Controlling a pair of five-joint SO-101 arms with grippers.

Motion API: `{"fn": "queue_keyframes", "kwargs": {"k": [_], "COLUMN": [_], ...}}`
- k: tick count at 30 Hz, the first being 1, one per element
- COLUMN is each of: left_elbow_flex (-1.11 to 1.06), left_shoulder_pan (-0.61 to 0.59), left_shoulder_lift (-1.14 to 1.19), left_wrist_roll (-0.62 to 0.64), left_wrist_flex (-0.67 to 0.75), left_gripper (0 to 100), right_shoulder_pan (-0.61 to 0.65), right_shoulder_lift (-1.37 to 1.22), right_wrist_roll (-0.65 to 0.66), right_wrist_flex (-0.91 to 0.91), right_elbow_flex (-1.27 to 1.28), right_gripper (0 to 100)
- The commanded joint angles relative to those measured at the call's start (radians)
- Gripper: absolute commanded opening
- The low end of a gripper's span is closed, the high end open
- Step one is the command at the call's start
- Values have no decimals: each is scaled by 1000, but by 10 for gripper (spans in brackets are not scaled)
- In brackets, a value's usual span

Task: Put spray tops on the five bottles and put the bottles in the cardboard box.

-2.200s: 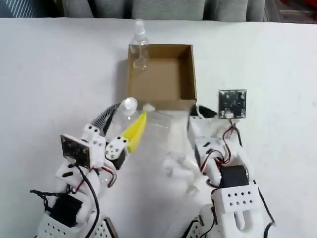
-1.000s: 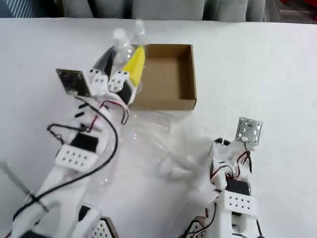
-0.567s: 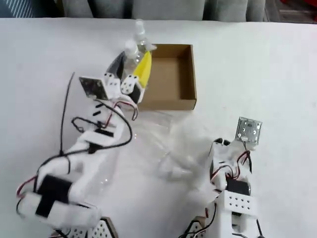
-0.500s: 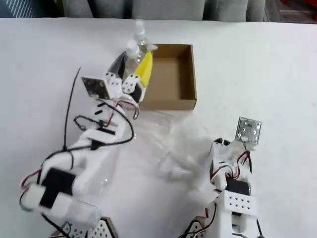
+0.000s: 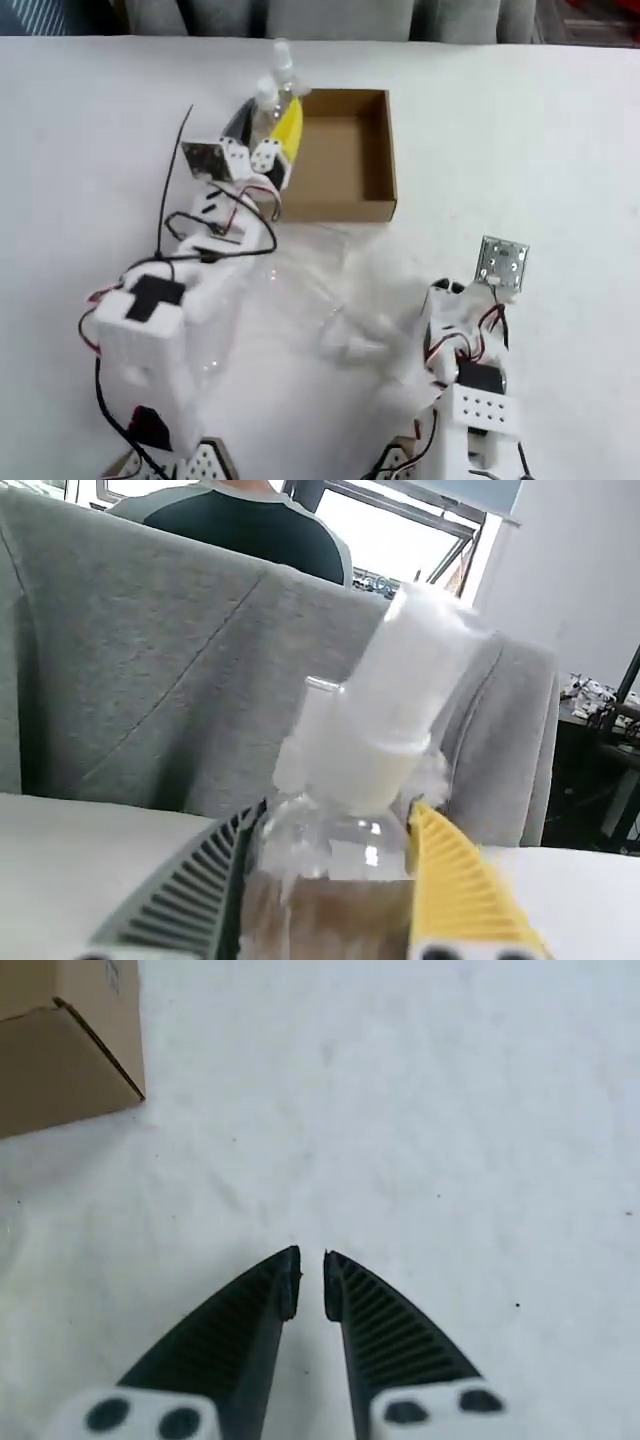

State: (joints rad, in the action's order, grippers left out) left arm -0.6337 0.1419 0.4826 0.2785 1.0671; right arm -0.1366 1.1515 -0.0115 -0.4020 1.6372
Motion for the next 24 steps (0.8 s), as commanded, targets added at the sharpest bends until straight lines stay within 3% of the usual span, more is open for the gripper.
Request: {"fn": "queue_keyframes", "kwargs": {"k": [1, 15, 20, 24], "left_elbow_flex": [129, 311, 382, 390], "left_shoulder_pan": [-1, 2, -2, -4], "left_shoulder_lift": [73, 269, 308, 309], "left_wrist_roll": [-89, -95, -95, -97], "left_wrist_flex": [38, 31, -98, -109], "left_gripper": [23, 23, 24, 24], "right_shoulder_pan": [-5, -5, -5, -5], "right_shoulder_lift": [2, 2, 2, 2], "right_wrist_roll": [11, 11, 11, 11], "right_wrist_flex": [21, 21, 21, 21], "right_elbow_flex": [-6, -6, -6, -6], "right_gripper": [15, 15, 15, 15]}}
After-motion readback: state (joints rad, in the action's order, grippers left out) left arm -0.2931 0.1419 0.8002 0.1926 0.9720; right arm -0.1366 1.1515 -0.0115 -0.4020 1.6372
